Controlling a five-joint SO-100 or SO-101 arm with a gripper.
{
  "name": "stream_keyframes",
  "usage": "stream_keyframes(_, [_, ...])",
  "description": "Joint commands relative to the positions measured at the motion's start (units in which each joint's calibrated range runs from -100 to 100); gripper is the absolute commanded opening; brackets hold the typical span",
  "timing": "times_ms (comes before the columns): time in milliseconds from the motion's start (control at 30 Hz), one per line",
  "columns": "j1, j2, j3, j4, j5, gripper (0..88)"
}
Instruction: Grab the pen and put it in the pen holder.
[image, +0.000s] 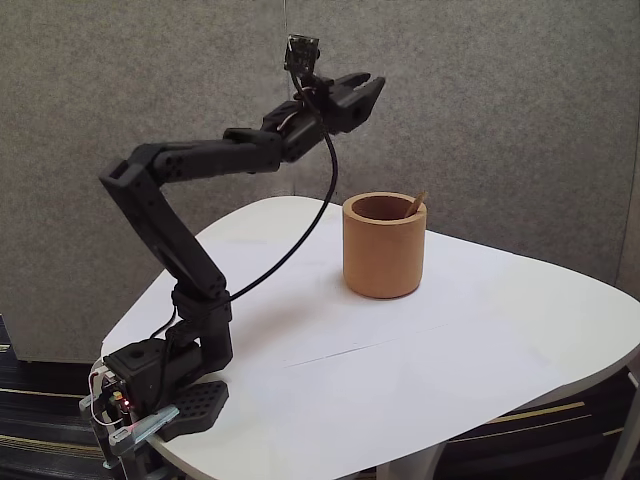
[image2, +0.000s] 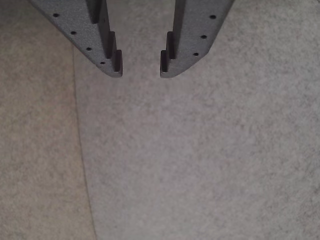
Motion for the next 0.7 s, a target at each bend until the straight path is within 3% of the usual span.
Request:
stream_keyframes(0, [-0.2, -2.1, -9.7, 12.7, -0.3, 10.7])
stream_keyframes(100, [-0.2, -2.1, -14.1, 29.2, -1.9, 10.7])
stream_keyframes(267, [-1.1, -2.1, -19.6, 55.2, -13.6, 10.7])
stream_keyframes(667, [-7.9, -2.5, -27.6, 93.2, -38.9, 10.1])
